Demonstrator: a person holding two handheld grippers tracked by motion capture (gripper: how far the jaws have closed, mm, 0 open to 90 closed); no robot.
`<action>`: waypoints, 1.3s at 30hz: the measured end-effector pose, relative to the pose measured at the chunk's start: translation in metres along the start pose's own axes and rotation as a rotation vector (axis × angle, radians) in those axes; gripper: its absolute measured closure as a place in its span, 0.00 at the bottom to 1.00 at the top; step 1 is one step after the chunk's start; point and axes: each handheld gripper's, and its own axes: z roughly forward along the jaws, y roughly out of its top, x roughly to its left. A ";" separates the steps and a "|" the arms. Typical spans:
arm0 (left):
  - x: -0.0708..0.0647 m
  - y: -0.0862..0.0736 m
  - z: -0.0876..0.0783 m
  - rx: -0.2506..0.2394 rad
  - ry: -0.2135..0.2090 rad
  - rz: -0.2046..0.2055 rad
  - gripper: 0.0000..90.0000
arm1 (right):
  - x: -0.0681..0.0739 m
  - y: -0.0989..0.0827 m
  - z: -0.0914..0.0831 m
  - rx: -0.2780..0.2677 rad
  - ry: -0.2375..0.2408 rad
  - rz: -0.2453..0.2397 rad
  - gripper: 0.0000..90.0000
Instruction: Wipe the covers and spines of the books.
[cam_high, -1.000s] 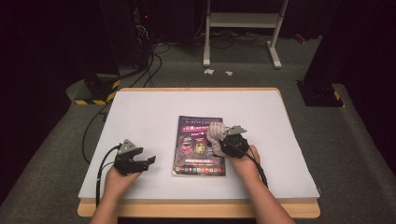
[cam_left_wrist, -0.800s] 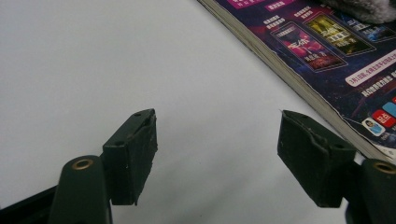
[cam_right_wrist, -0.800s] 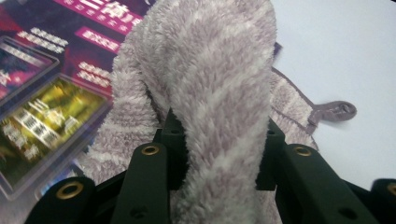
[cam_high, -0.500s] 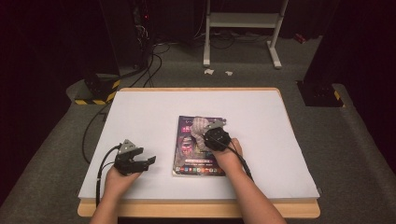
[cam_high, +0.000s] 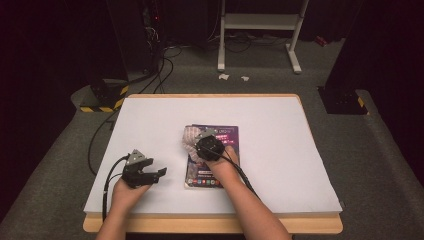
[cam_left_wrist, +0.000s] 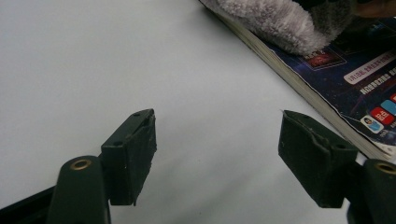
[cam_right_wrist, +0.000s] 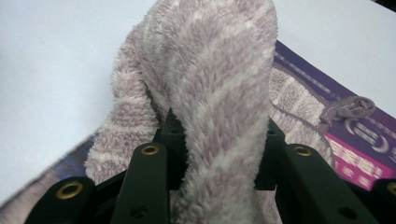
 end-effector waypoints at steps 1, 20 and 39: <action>0.000 0.000 0.000 0.000 0.001 0.002 0.31 | 0.000 0.000 0.000 0.000 0.000 0.000 0.73; 0.000 0.000 0.000 0.005 0.001 0.002 0.31 | -0.048 -0.027 -0.017 0.013 -0.060 0.088 0.72; -0.001 -0.002 0.002 0.010 0.002 -0.001 0.31 | -0.109 -0.057 -0.043 0.046 -0.186 0.207 0.73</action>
